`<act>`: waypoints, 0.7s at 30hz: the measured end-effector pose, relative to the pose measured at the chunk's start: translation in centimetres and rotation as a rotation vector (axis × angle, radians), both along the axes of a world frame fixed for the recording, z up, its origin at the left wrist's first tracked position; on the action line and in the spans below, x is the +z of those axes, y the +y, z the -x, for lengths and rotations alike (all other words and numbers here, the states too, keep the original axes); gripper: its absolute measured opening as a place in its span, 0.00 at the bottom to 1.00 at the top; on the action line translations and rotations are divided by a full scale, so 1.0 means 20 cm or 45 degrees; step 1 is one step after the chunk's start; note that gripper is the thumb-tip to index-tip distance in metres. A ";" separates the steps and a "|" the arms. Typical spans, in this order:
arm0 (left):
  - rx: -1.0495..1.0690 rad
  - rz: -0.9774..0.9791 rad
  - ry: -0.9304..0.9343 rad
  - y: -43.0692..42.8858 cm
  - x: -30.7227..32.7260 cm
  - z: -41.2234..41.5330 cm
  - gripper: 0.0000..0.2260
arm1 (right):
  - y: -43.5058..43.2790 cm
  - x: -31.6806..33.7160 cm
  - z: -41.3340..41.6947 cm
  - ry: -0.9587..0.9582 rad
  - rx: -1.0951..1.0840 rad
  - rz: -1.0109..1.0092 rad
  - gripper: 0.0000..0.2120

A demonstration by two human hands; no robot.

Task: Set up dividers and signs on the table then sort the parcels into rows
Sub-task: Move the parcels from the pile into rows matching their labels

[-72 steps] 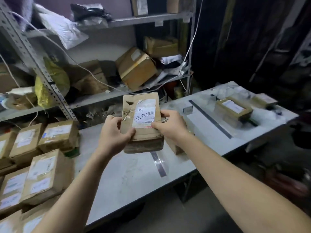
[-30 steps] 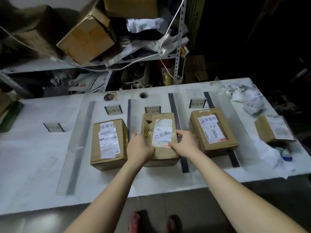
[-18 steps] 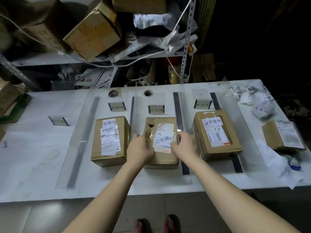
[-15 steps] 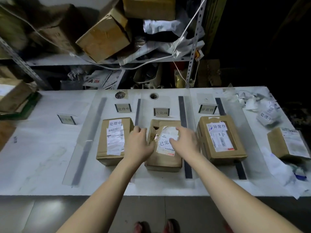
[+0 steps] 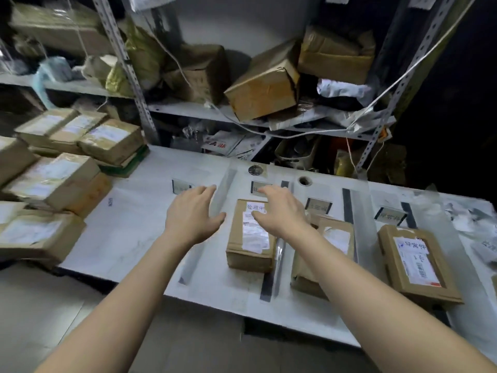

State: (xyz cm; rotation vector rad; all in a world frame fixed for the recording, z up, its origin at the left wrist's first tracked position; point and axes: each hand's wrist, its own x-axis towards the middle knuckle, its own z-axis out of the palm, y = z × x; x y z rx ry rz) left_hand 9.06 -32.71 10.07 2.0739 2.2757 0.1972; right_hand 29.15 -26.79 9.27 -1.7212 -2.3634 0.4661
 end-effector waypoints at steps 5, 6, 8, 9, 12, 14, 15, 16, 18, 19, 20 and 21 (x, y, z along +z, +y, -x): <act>0.069 -0.038 0.002 -0.18 0.05 0.58 0.31 | -0.10 0.07 0.56 -0.031 0.107 -0.077 0.29; 0.080 -0.046 0.015 -0.22 0.07 0.71 0.32 | -0.12 0.09 0.68 -0.039 0.125 -0.088 0.29; 0.086 -0.062 0.065 -0.27 0.10 0.92 0.33 | -0.16 0.12 0.88 -0.054 0.138 -0.093 0.29; 0.106 -0.075 0.083 -0.31 0.12 1.05 0.33 | -0.17 0.13 1.00 -0.067 0.153 -0.094 0.28; 0.185 -0.106 0.063 -0.41 0.17 1.40 0.32 | -0.22 0.16 1.36 -0.075 0.218 -0.090 0.27; 0.251 -0.102 0.038 -0.47 0.18 1.61 0.32 | -0.24 0.17 1.59 -0.073 0.272 -0.091 0.28; 0.279 -0.099 0.028 -0.49 0.18 1.71 0.31 | -0.24 0.17 1.70 -0.079 0.298 -0.093 0.28; 0.306 -0.103 0.014 -0.52 0.18 1.80 0.31 | -0.24 0.17 1.81 -0.079 0.319 -0.090 0.28; 0.365 -0.094 -0.027 -0.55 0.17 1.98 0.31 | -0.24 0.17 2.01 -0.053 0.349 -0.068 0.28; 0.395 -0.086 -0.046 -0.56 0.16 2.07 0.31 | -0.22 0.16 2.11 -0.037 0.362 -0.058 0.28; 0.424 -0.076 -0.064 -0.56 0.15 2.16 0.31 | -0.21 0.15 2.21 -0.020 0.373 -0.048 0.28; 0.454 -0.072 -0.083 -0.56 0.14 2.25 0.32 | -0.19 0.14 2.30 0.001 0.379 -0.036 0.28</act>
